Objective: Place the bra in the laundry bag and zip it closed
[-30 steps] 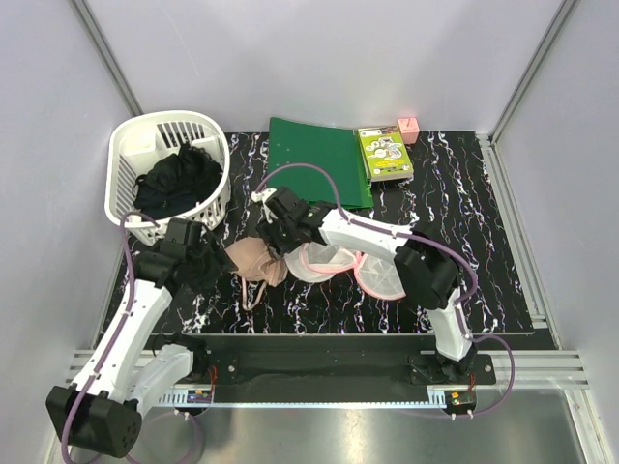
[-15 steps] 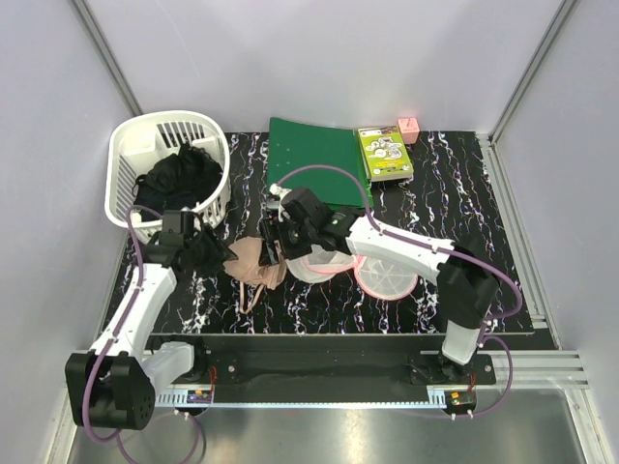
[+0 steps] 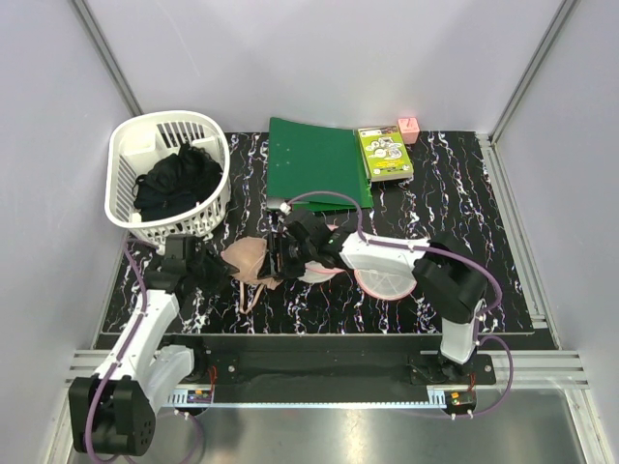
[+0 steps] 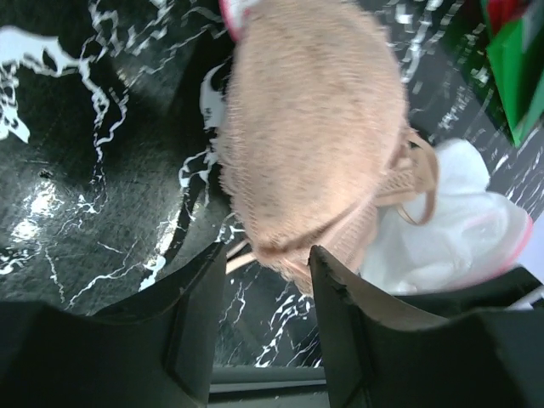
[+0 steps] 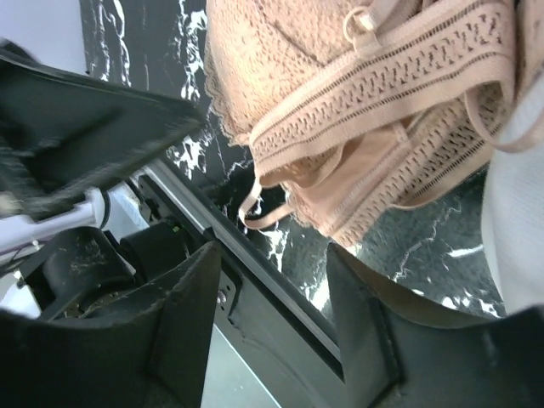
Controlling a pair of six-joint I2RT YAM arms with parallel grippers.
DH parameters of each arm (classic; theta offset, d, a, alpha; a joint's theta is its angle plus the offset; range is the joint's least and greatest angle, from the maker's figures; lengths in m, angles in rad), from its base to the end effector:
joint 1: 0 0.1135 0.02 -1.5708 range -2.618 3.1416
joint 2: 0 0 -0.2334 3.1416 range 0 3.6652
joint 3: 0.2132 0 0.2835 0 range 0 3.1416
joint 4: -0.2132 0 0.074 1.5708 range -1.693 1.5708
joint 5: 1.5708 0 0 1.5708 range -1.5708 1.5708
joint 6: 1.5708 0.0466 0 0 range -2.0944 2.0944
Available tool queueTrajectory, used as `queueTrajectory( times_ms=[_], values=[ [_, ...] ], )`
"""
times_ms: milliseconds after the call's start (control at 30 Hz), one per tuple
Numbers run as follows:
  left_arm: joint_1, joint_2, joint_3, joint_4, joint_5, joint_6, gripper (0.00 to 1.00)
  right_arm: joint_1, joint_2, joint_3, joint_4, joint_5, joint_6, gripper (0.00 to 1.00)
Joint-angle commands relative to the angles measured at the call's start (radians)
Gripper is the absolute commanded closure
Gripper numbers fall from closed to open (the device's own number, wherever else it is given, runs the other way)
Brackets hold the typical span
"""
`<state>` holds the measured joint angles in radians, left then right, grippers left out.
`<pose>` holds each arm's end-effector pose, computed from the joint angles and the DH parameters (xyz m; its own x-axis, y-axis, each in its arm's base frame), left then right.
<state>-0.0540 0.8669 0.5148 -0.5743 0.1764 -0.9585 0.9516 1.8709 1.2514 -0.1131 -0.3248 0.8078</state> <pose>0.2210 -0.0201 0.1563 -0.5885 -0.7750 -0.2305 -0.5622 0.5971 -0.5722 0.2417 0.3647 0.1454 -0.9256 -0.1185 -0.3595 -0.3480 0.6403 0.6848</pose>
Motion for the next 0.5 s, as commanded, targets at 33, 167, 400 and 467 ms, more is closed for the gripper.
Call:
queueTrajectory(
  times_ms=[33, 167, 400, 467],
  values=[
    [0.003, 0.029, -0.05, 0.119, 0.008, -0.086, 0.56, 0.015, 0.027, -0.007, 0.136, 0.009, 0.077, 0.44],
    [0.003, 0.046, -0.048, 0.128, -0.003, -0.088, 0.58, 0.015, 0.043, -0.009, 0.144, 0.02, 0.085, 0.49],
    [0.003, 0.083, -0.061, 0.179, 0.009, -0.094, 0.68, 0.015, 0.065, -0.027, 0.164, 0.02, 0.116, 0.52],
    [0.003, 0.084, -0.058, 0.18, 0.015, -0.092, 0.71, 0.013, 0.073, -0.027, 0.168, 0.021, 0.122, 0.53]
  ],
)
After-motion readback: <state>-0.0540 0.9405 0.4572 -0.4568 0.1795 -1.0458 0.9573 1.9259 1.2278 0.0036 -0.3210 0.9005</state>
